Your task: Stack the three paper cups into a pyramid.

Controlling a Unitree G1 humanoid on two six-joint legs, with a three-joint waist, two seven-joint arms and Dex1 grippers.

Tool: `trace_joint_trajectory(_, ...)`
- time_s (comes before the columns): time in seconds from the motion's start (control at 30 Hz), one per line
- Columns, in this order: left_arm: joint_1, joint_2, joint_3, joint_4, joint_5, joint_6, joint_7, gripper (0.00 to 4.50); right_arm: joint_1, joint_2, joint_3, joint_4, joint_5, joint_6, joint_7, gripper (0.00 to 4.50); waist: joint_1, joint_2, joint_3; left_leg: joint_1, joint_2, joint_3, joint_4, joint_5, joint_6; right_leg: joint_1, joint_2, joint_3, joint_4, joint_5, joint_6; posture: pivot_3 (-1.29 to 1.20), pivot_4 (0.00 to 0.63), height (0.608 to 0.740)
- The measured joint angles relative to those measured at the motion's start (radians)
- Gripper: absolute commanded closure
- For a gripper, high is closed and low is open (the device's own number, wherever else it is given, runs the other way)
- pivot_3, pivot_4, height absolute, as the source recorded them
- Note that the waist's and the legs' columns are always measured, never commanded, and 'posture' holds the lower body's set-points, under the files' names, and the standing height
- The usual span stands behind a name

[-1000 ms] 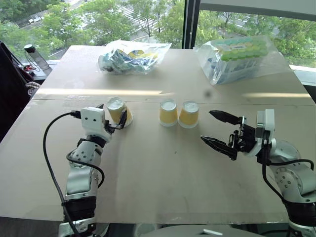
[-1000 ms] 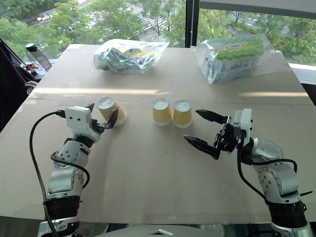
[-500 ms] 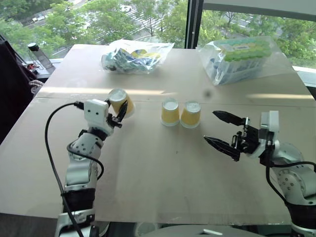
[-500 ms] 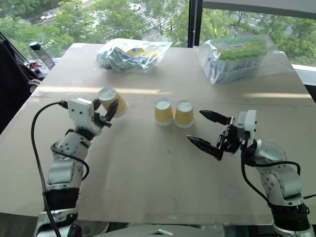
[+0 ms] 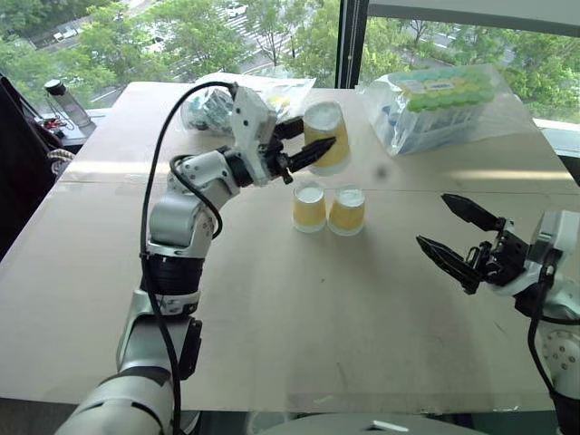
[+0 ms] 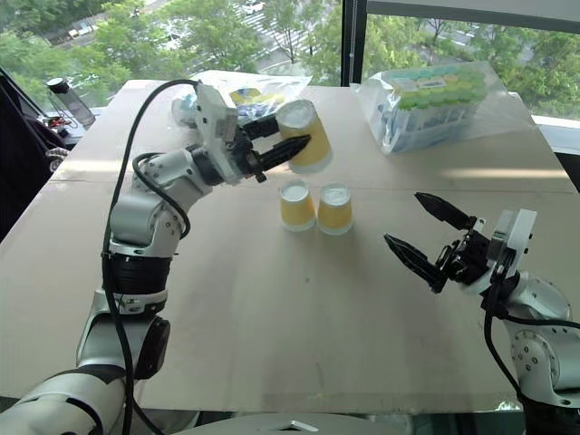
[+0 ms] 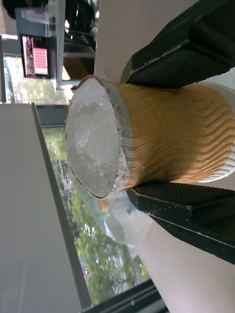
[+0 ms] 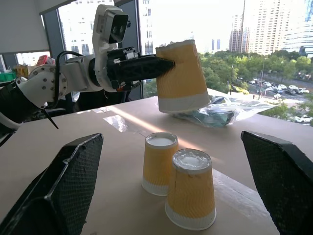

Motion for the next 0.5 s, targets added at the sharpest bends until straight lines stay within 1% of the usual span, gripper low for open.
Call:
trace_joint_trajectory(0.17, -0.014, -0.031, -0.029, 0.09, 0.02, -0.016, -0.05, 2.37, 0.028, 0.01, -0.002, -0.026, -0.007, -0.019, -0.028, 0.0, 0.003, 0.0, 0.0, -0.001, 0.0, 0.0, 0.001, 0.0, 0.0, 0.0, 0.0, 0.0, 0.0, 0.0, 0.0, 0.0, 0.15, 0.74)
trace_joint_trajectory(0.37, -0.019, -0.03, -0.056, 0.13, 0.055, -0.041, -0.098, 2.37, 0.045, 0.013, -0.002, -0.031, -0.012, -0.032, -0.057, 0.0, 0.006, 0.0, 0.0, -0.001, 0.0, 0.0, 0.001, 0.0, 0.0, 0.0, 0.0, 0.0, 0.0, 0.0, 0.0, 0.0, 0.15, 0.74)
trace_joint_trajectory(0.5, -0.019, -0.012, -0.059, 0.133, 0.075, -0.049, -0.112, 2.37, 0.049, 0.013, -0.002, -0.032, -0.014, -0.038, -0.058, 0.0, 0.007, 0.0, 0.0, 0.0, 0.0, 0.0, 0.001, 0.0, 0.0, 0.0, 0.0, 0.0, 0.0, 0.0, 0.0, 0.0, 0.15, 0.74)
